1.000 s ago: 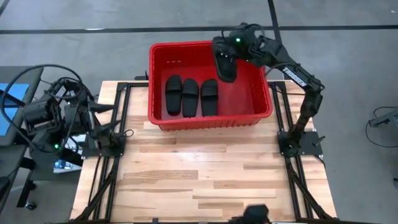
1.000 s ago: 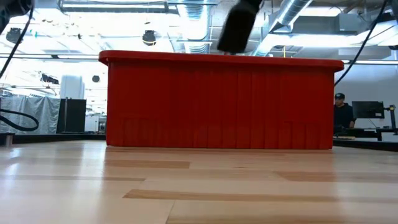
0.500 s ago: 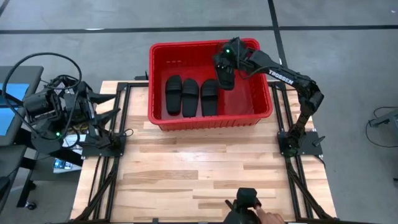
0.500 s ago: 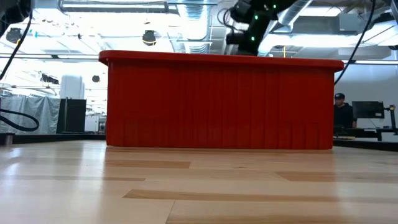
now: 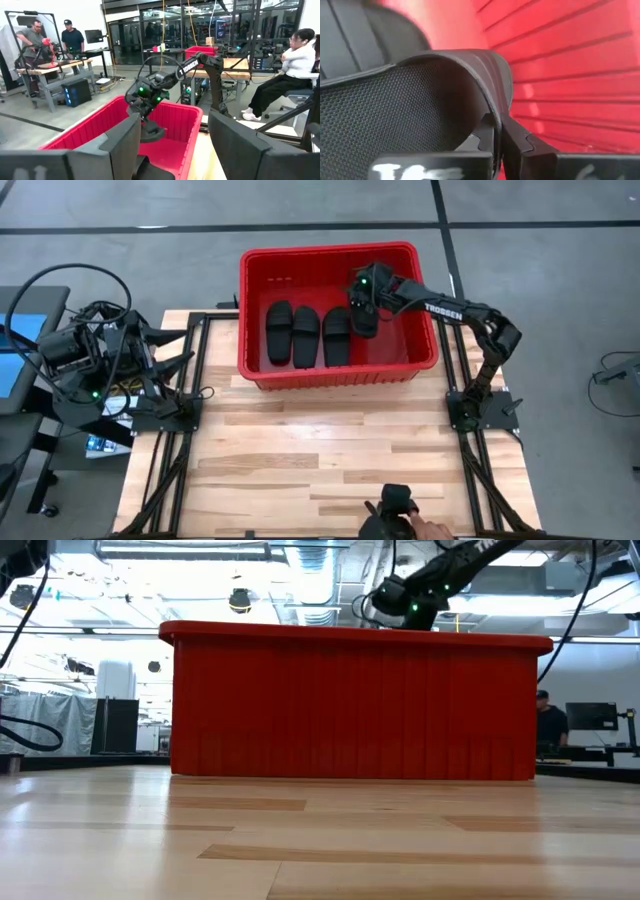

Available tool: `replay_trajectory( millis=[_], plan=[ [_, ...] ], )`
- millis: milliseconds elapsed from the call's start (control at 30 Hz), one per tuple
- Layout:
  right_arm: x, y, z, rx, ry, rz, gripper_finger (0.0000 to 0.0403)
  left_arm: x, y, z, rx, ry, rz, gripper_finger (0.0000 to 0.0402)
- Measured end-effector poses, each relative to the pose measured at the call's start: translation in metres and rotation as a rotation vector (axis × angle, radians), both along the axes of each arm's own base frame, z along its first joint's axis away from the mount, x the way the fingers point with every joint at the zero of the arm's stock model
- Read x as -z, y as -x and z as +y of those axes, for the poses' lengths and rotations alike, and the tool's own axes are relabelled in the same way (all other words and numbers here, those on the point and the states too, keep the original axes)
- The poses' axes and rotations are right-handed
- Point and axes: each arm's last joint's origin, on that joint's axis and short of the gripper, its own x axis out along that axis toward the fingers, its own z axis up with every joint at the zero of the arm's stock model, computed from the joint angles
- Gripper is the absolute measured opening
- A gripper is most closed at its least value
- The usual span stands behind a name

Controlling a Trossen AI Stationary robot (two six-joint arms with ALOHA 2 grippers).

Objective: Pick and place slides into bin
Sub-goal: Put the black slide into the red organizer bin

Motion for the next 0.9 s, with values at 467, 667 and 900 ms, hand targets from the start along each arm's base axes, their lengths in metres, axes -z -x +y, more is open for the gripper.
replay_trajectory(
  millis=[467, 667, 900],
  plan=[
    [0.045, 0.008, 0.006, 0.008, -0.029, 0.038, 0.0000, 0.000, 0.000, 0.000, 0.000, 0.005, -0.002, 0.0224],
    [0.054, 0.006, 0.007, -0.004, -0.023, 0.031, 0.0000, 0.000, 0.000, 0.000, 0.000, 0.014, -0.006, 0.0224],
    [0.065, 0.010, 0.011, -0.004, -0.046, 0.060, 0.0000, 0.000, 0.000, 0.000, 0.000, 0.022, -0.009, 0.0224]
  ],
)
